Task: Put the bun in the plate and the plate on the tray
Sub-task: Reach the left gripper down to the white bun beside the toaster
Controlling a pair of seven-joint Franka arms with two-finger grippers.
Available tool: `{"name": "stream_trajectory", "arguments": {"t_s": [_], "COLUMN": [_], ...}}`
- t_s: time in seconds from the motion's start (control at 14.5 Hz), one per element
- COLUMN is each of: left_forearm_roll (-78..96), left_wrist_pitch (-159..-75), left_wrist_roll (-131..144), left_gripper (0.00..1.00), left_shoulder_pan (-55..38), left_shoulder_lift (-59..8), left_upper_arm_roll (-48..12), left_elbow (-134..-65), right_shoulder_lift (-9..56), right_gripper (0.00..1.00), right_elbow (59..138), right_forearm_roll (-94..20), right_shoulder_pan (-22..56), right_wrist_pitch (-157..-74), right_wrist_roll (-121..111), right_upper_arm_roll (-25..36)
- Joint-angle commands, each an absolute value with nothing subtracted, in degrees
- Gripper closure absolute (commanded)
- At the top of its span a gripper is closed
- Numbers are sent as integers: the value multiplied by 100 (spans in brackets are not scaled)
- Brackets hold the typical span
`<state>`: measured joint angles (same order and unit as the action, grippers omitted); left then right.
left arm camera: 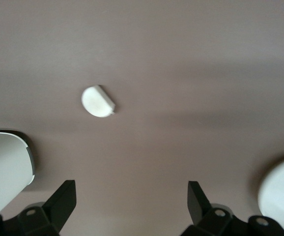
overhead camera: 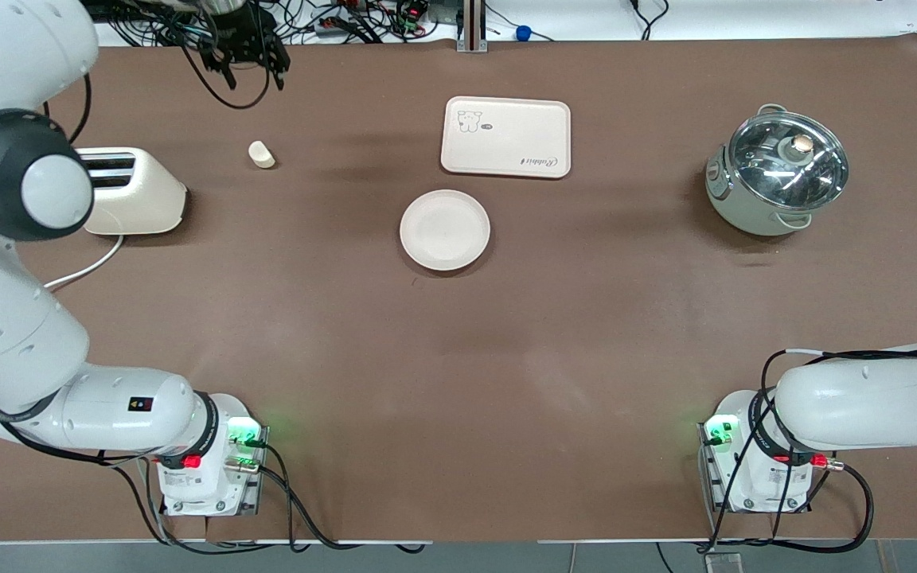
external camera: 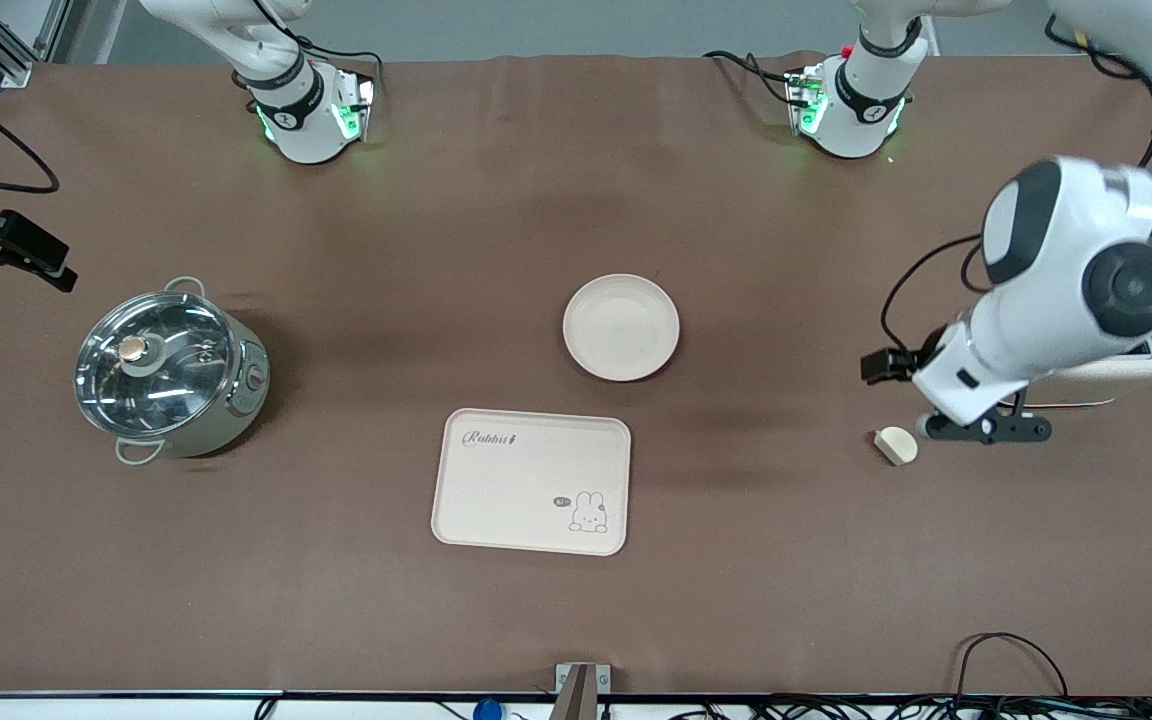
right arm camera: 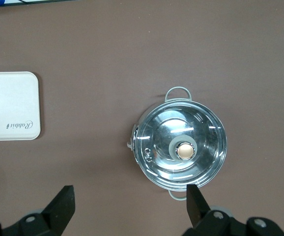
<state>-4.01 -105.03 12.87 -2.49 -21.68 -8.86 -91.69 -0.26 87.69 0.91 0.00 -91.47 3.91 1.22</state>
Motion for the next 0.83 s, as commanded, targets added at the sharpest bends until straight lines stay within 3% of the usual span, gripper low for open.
{"name": "stream_trajectory", "arguments": {"t_s": [0.0, 0.28, 0.76], "left_forearm_roll": [-650, -677, -1055], "left_wrist_pitch": [-10975, -11820, -12049], "left_wrist_roll": [1661, 1915, 2767], "left_gripper": [0, 1, 10], "left_shoulder_pan": [43, 299, 299], "left_shoulder_lift": [-2758, -3505, -3964], "left_upper_arm_roll": [-905, -888, -870], "left_elbow": [-9114, -9114, -9088], "right_shoulder_lift": [-88, -88, -88], "right_gripper": [0, 0, 0], "right_elbow": [8833, 8824, 8824], "right_forearm_roll": [105, 105, 105], "right_shoulder_pan": [9, -9, 0], "right_wrist_pitch": [-9149, -9149, -9149], "right_wrist_roll": [457, 457, 457], "right_upper_arm_roll": [105, 105, 105]}}
